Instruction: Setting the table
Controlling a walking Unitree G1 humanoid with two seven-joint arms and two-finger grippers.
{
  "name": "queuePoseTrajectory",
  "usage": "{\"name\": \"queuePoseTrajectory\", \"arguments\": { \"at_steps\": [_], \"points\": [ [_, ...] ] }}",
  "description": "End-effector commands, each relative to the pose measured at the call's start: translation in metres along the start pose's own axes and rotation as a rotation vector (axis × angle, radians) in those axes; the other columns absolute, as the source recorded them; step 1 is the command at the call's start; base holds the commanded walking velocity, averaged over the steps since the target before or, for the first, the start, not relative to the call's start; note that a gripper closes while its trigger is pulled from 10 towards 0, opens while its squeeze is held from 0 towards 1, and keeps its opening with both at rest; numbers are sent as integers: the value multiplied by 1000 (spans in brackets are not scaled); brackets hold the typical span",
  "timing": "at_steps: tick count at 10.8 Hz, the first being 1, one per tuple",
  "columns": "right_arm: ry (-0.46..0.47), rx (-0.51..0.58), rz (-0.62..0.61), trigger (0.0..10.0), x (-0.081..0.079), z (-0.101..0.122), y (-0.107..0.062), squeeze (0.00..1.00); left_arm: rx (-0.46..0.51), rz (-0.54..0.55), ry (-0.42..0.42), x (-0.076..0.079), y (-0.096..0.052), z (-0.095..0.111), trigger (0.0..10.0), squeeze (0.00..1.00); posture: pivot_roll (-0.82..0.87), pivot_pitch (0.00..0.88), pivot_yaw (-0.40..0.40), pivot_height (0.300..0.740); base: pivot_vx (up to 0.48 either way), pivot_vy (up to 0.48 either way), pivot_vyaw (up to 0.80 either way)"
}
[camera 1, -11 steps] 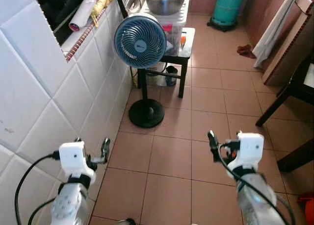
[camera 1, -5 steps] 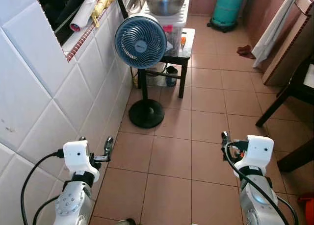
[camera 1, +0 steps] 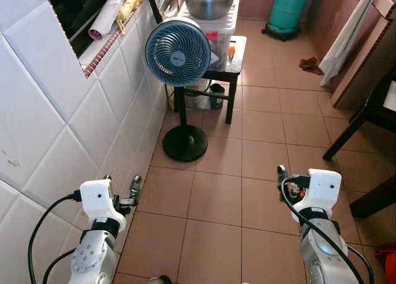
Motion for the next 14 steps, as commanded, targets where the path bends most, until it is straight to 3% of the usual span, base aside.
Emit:
{"name": "queuePoseTrajectory", "arguments": {
  "at_steps": [1, 8, 9, 10, 12, 14],
  "points": [
    [1, -19, 7, 10000, -1, -4, -2, 1000, -34, 2, 1, -3, -2, -7, 10000, 1000, -76, 160, 35, 740, 0, 0, 0],
    [23, -20, 30, 10000, -3, -2, -5, 1000, -51, -24, -11, 0, -2, -6, 10000, 1000, -85, 195, 43, 740, 0, 0, 0],
    [31, -21, 47, 10000, -6, -2, -5, 1000, -42, -8, -13, -2, -1, -5, 10000, 678, -89, 196, 39, 740, 0, 0, 0],
    [42, -29, 70, 10000, -9, 0, -5, 0, -56, 10, 0, -4, -1, -6, 10000, 0, -88, 197, 39, 740, 0, 0, 0],
    [41, -27, 72, 10000, -9, 0, -4, 0, -48, 12, 0, -4, -2, -4, 10000, 0, -82, 193, 38, 740, 0, 0, 0],
    [-32, 2, 127, 10000, -20, 6, -3, 0, -20, 43, -30, -9, -3, 1, 10000, 0, -73, 189, 40, 740, 0, 0, 0]
  ]
}}
Point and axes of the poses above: a point about 5 cm out from each wrist's last joint towards the gripper, its own y axis pointing out of the wrist towards the gripper, its own z axis along the axis of the wrist's last joint, x = y × z, the point moved 6 cm from there along y, pointing out of the wrist towards the gripper, and after that the axes turned 11 degrees about -y, right-handed, at the moved point
